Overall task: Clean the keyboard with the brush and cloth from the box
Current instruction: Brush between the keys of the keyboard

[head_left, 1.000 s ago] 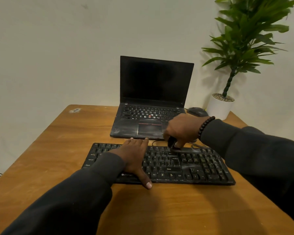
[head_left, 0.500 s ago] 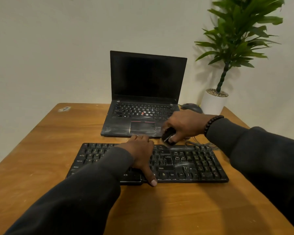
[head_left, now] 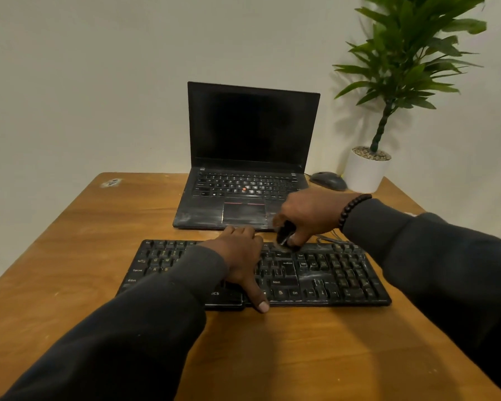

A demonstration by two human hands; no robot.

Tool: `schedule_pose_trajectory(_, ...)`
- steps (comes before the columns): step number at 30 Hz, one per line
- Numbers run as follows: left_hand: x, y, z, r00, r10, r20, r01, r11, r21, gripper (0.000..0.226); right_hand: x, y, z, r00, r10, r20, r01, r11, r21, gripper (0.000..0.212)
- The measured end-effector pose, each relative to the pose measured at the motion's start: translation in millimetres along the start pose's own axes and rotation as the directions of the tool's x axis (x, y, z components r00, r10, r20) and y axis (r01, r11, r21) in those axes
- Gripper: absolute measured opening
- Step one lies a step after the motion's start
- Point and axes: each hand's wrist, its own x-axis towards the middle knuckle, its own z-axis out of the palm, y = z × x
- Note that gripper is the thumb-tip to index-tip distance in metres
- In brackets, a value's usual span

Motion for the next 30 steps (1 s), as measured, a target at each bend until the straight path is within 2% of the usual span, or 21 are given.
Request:
schedule_pose_trajectory(2,-0.4,-0.9,1.6,1.000,-0.001,-0.006,0.001,1.000,-0.005,0.131,-5.4,5.3,1.3,0.998,0.059,0.010,-0.056,0.988,-0.143,0.030)
schedule_pose_trajectory(5,1.7,-3.0,3.6,1.000,0.002,-0.015,-0.002,1.000,-0.020,0.131,-9.3,-3.5,2.7,0.996,0.073,-0.042,-0.077,0.991,-0.113,0.031)
schedule_pose_trajectory(9,6.1,-6.1,5.9,1.000,0.007,-0.024,-0.008,0.999,-0.034,0.129,-19.9,-41.3,-1.0,0.995,-0.065,-0.080,0.057,0.994,-0.092,0.031)
schedule_pose_trajectory(13,4.3,-5.9,5.6,1.000,0.007,-0.030,-0.008,0.999,-0.043,0.124,-37.0,-48.4,-17.4,0.975,-0.214,0.053,0.214,0.977,0.003,0.034)
schedule_pose_trajectory(18,1.8,-3.8,5.6,1.000,-0.011,-0.017,0.011,1.000,-0.024,0.131,-31.5,-36.8,-8.7,1.000,-0.007,-0.007,0.007,0.998,-0.067,0.037)
schedule_pose_trajectory(20,0.8,-4.0,5.4,1.000,-0.009,-0.027,0.008,1.000,-0.020,0.129,-37.5,-48.7,-2.8,0.999,-0.045,0.017,0.046,0.998,-0.040,0.038)
schedule_pose_trajectory(23,1.0,-2.7,5.8,1.000,-0.007,-0.028,0.006,1.000,-0.017,0.129,-55.1,-59.3,-7.3,0.980,-0.186,0.072,0.182,0.981,0.061,0.037)
schedule_pose_trajectory(25,1.0,-2.0,4.8,1.000,-0.014,-0.020,0.014,1.000,-0.019,0.130,-57.6,-46.2,-14.3,0.987,-0.154,0.052,0.147,0.983,0.111,0.034)
schedule_pose_trajectory(28,-0.5,-1.4,3.9,0.999,-0.030,-0.011,0.029,0.999,-0.039,0.131,-44.6,-27.7,-11.7,0.998,0.015,-0.055,-0.017,1.000,-0.024,0.031)
schedule_pose_trajectory(30,-2.5,-0.7,3.4,0.999,-0.039,-0.006,0.038,0.998,-0.045,0.131,-35.7,-33.7,-3.6,0.999,0.034,-0.039,-0.038,0.995,-0.096,0.034)
